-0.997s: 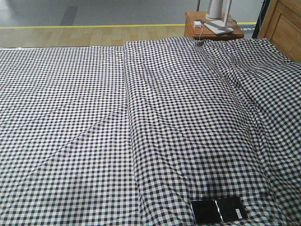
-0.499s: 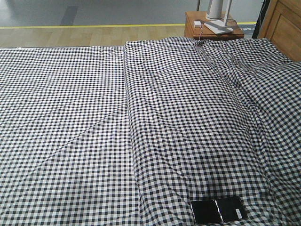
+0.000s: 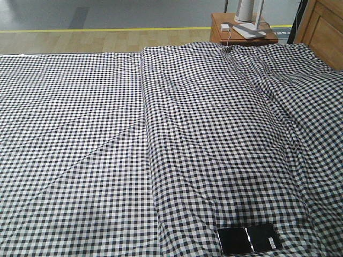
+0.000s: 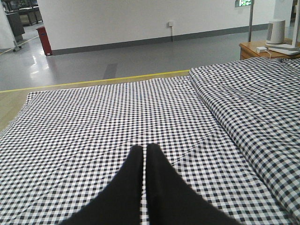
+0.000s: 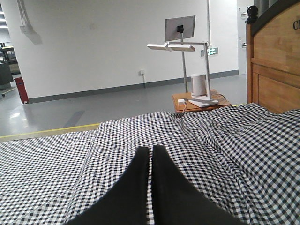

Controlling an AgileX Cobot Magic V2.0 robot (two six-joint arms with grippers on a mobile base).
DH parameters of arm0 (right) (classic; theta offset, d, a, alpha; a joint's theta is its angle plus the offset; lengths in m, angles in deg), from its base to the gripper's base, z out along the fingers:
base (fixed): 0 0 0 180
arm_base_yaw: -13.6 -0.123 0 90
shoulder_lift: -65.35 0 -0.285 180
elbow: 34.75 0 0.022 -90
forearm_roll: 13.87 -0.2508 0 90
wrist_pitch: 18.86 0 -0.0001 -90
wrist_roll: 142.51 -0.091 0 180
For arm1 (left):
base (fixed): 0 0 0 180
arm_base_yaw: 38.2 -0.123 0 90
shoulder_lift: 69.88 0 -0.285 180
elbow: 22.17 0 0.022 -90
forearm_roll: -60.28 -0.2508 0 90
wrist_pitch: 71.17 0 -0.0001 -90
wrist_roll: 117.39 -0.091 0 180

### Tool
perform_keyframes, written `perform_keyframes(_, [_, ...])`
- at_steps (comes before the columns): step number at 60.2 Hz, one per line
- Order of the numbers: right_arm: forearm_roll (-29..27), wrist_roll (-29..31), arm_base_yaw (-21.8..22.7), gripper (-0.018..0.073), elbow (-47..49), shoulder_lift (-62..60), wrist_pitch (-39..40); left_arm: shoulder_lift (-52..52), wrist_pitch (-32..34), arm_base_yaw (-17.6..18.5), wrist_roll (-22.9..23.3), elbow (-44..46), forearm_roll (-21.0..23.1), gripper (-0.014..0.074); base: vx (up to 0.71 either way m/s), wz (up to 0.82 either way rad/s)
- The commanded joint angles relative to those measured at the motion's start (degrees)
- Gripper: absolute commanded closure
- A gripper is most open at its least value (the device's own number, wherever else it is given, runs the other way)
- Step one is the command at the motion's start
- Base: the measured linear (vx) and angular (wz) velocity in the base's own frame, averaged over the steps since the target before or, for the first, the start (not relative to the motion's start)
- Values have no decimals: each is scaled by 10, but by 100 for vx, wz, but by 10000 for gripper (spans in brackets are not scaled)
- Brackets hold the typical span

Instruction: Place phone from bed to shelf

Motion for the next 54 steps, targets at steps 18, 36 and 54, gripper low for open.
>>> perform_keyframes(18, [7,2,2,567,-2,-7,58,-6,41,-1,3,13,5,595,0,0])
perform_keyframes(36, [7,3,2,566,9,-7,225,-6,41,-1,3,13,5,595,0,0])
perform_keyframes(54, [7,83,2,566,170,13,156,-6,41,-1,3,13,5,595,0,0])
